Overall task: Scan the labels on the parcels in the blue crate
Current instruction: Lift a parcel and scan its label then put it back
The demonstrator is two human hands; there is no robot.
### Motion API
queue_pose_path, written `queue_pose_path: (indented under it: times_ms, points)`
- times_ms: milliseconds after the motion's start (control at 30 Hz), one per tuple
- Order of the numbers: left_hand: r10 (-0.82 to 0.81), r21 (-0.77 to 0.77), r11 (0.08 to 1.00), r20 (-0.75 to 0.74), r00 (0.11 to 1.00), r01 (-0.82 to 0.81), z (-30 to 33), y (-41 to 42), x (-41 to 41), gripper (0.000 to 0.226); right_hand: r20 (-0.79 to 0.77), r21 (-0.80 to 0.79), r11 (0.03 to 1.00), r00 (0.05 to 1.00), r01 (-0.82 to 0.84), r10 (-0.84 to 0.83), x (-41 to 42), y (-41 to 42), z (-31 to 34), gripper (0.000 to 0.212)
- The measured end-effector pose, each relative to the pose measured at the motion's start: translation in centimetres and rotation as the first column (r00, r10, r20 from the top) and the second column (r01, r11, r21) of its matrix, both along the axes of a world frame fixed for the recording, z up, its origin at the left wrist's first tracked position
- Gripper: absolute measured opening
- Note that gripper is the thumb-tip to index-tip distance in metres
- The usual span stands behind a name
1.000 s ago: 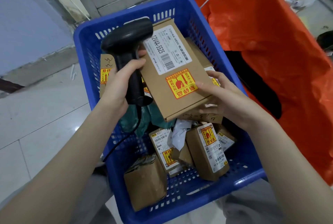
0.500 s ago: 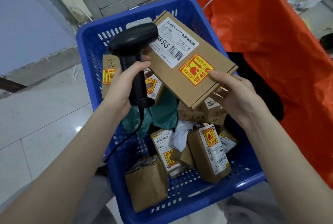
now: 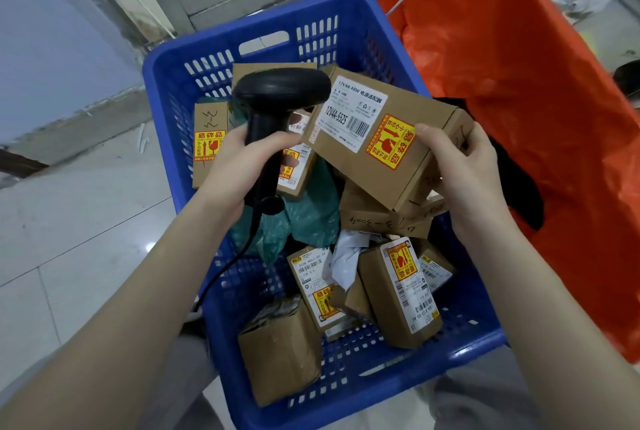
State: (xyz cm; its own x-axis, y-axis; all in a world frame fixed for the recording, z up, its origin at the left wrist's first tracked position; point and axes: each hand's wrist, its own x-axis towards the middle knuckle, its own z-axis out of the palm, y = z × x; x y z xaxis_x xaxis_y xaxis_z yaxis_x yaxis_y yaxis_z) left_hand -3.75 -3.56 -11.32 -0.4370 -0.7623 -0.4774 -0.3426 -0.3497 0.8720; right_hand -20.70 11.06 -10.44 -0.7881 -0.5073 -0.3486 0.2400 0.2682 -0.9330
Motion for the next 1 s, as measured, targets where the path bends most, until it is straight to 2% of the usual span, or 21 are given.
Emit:
queue_pose_path:
  times_ms: [200,367,467,700,1000]
  points:
    - [-0.170,-0.016,0.985,0.038,0.985,0.171,0.35,0.56,-0.24,0.026,-0.024,0.004,1.000,1.000,-0.009,0.009,0.19,-0.07,-0.11,0.022]
    - [-0.249,0.011,0.968,0.070,0.966,0.249,0.37,0.79,-0.23,0.013,-0.023,-0.001,1.000,1.000,0.009,-0.009,0.15,-0.05,-0.11,0.023]
    - [-0.255,0.021,0.967,0.073,0.964,0.254,0.42,0.80,-0.31,0.009,-0.027,0.000,1.000,0.999,0.018,-0.018,0.13,-0.02,-0.08,0.024]
    - [-0.223,0.025,0.975,0.088,0.971,0.222,0.25,0.74,-0.32,0.020,-0.037,-0.004,1.000,0.999,0.023,-0.023,0.01,0.02,-0.27,0.020]
    - [-0.277,0.053,0.959,0.006,0.961,0.277,-0.18,0.61,-0.17,0.025,-0.040,-0.014,1.000,0.999,0.022,-0.022,-0.01,0.05,-0.49,0.020]
